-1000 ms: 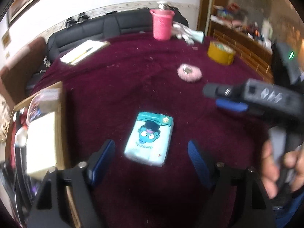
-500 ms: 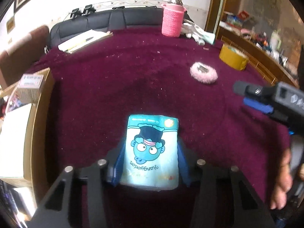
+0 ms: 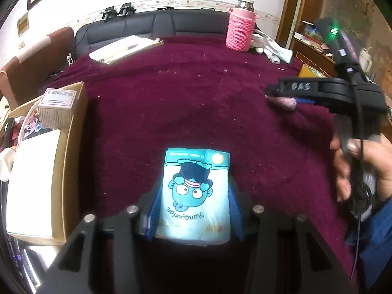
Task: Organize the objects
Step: 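Grasp the blue tissue pack with the left gripper while the right grasps the pink fuzzy hair tie, then carry the tissue pack and hair tie over the cardboard tray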
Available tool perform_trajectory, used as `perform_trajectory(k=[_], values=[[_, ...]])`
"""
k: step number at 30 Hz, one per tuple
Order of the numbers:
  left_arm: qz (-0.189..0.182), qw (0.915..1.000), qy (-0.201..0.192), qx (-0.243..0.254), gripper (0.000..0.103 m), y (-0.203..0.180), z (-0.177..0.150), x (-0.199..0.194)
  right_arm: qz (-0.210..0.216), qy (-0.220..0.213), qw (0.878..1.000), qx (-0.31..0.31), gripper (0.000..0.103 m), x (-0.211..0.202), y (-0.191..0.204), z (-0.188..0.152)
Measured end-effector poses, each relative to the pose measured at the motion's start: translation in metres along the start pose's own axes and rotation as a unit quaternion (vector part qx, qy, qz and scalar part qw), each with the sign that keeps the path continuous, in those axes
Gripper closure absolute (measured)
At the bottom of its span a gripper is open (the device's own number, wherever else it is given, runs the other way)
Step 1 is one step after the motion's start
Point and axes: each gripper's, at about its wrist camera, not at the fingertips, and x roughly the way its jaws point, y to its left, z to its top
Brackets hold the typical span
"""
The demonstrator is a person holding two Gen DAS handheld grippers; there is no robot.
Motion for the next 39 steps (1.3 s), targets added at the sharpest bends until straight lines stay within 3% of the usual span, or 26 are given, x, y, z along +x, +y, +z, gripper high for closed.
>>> perform_trajectory(k=[3, 6, 13, 20, 27, 39], values=[[0.004, 1.0000, 0.001, 0.005, 0.056, -0.002, 0.000, 0.001, -0.015, -0.012, 1.000, -0.018, 0.060, -0.006, 0.001, -0.007], [0.005, 1.0000, 0.000, 0.008, 0.055, -0.004, 0.001, 0.002, 0.001, -0.028, 1.000, 0.003, 0.070, -0.020, -0.006, -0.016], [0.001, 1.0000, -0.003, 0.004, 0.056, -0.003, 0.001, 0.003, 0.092, -0.065, 0.992, 0.062, 0.070, -0.071, -0.004, -0.053], [0.017, 0.9987, -0.047, 0.001, 0.057, 0.000, 0.004, -0.013, 0.142, -0.106, 0.984, 0.008, 0.070, -0.093, 0.026, -0.061], [0.036, 0.9949, -0.093, 0.015, 0.057, -0.005, 0.006, -0.030, 0.162, -0.100, 0.982, -0.005, 0.070, -0.094, 0.034, -0.063], [0.065, 0.9864, -0.143, 0.047, 0.057, -0.021, 0.002, -0.053, 0.151, -0.116, 0.981, -0.026, 0.070, -0.102, 0.044, -0.067]])
